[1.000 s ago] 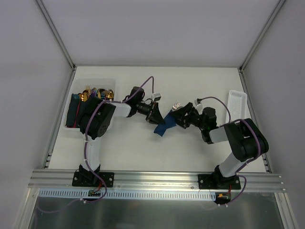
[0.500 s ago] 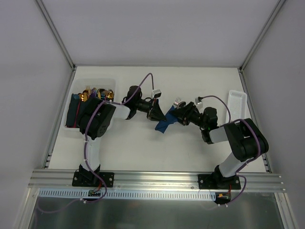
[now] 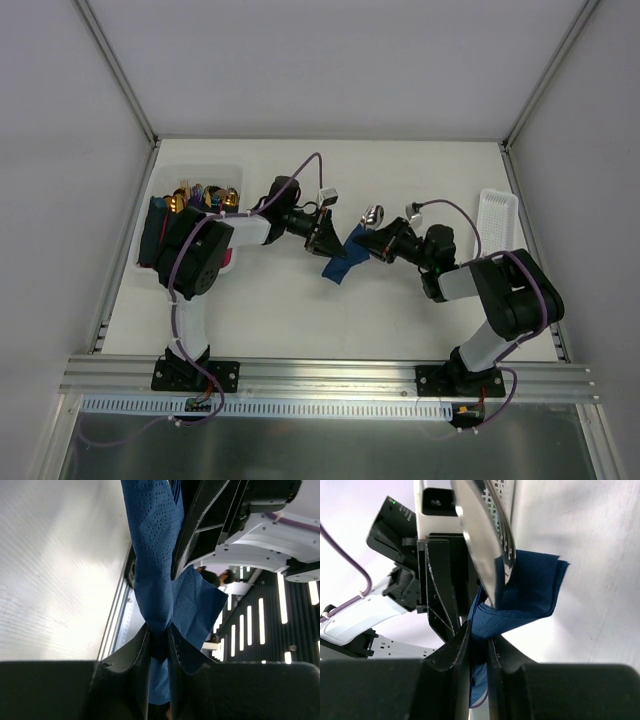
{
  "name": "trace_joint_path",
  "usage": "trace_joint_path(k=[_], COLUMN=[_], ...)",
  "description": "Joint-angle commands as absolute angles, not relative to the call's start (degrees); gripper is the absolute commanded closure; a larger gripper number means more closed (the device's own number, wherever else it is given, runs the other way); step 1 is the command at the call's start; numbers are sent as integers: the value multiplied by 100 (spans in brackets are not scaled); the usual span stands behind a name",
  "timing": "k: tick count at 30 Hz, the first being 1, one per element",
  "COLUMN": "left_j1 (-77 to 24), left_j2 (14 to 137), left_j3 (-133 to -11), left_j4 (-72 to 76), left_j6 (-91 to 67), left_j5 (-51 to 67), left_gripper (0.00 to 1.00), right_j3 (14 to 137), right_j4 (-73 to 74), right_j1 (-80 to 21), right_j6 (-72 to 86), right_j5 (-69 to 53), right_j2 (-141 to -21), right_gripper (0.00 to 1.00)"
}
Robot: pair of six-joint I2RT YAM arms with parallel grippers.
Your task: Place the utensils on the paper napkin and roll it up
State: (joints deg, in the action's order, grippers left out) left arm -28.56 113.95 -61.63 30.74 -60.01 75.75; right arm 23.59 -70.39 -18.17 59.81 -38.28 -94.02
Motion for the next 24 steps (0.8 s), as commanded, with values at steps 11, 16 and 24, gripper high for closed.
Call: trace_joint_path(k=[11, 16, 24], left_j1=[-2962, -3076, -3103], left_j2=[10354, 10169, 10029], left_j3=[-7049, -7005, -6891], left_j4=[26, -123, -132], left_j6=[-3147, -3050, -2944], left_j5=[7716, 7893, 7725], left_gripper=[58, 54, 58], right_j3=[2707, 3102, 3410], right_j4=[-6988, -6153, -5617], right_j1=[-1907, -1960, -1978], right_j6=[5810, 5380, 5221], right_j5=[-3920, -3999, -4087], right_j2=[-8227, -7761, -7462], right_gripper=[100, 100, 100])
